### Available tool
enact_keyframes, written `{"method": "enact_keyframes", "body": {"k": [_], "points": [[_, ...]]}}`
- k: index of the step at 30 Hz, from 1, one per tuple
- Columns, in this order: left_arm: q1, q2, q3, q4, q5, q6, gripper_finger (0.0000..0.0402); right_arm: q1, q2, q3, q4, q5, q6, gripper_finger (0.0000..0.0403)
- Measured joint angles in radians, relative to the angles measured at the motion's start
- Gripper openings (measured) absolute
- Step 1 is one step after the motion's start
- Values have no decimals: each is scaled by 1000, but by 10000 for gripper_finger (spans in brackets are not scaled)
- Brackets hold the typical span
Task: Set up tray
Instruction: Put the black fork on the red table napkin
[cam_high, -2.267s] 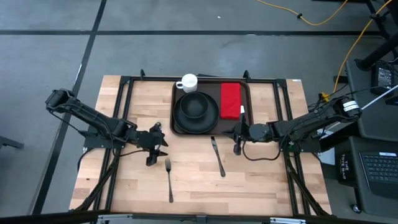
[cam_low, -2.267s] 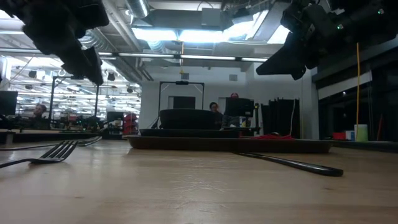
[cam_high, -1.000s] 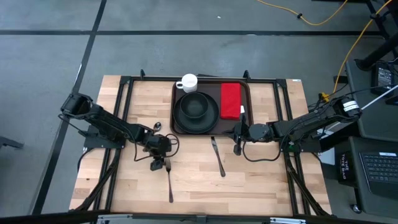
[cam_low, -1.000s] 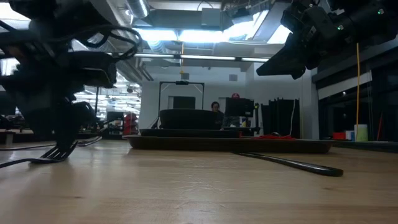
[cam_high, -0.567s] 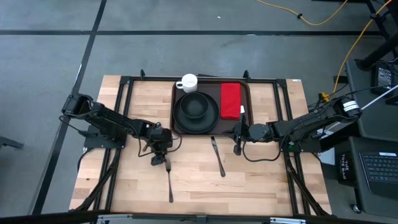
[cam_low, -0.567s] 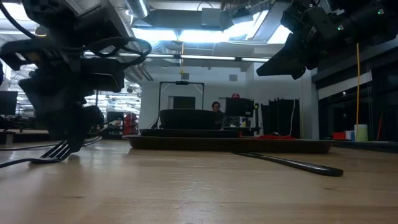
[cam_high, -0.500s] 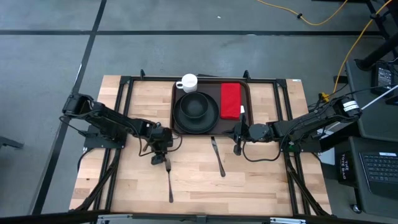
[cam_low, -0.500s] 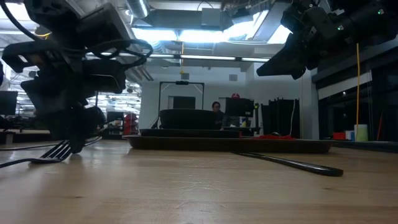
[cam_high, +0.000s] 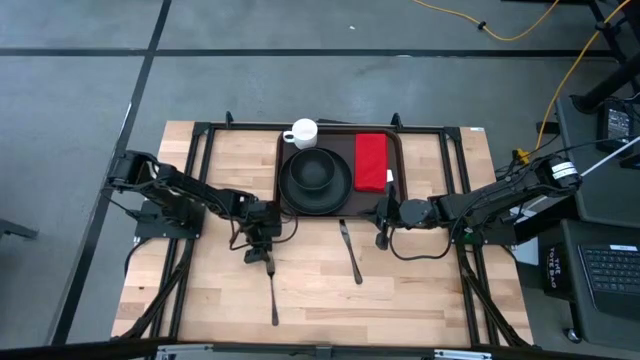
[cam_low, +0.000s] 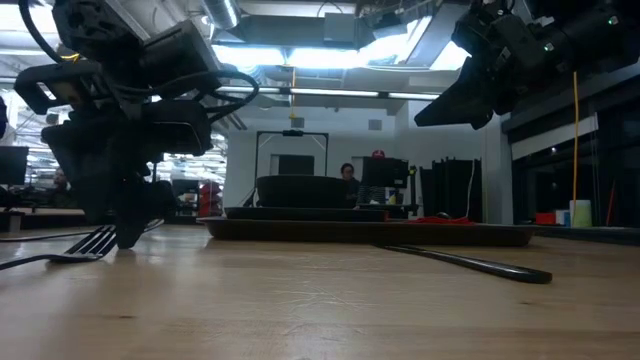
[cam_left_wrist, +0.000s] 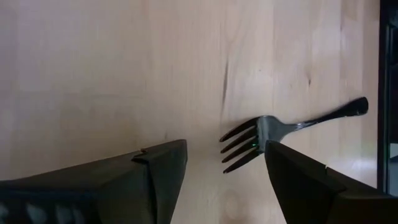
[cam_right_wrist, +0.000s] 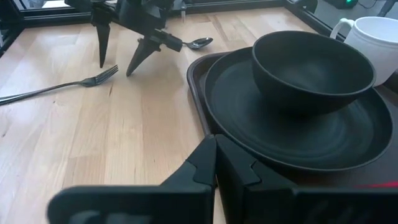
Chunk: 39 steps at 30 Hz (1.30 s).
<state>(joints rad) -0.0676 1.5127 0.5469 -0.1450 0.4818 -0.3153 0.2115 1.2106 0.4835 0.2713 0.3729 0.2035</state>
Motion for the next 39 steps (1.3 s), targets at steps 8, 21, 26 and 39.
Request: {"method": "enact_keyframes", "body": {"k": [8, 21, 26, 39], "points": [[-2, 0, 0, -3, 3, -3, 211, 0, 0, 0, -2, 0, 0, 13], [-2, 1, -1, -7, 10, -35, 184, 0, 0, 0, -2, 0, 1, 13], [-2, 1, -1, -7, 8, -42, 176, 0, 0, 0, -2, 0, 1, 13], [-24, 34, 0, 29, -12, -68, 175, 0, 0, 0, -3, 0, 1, 13]]}}
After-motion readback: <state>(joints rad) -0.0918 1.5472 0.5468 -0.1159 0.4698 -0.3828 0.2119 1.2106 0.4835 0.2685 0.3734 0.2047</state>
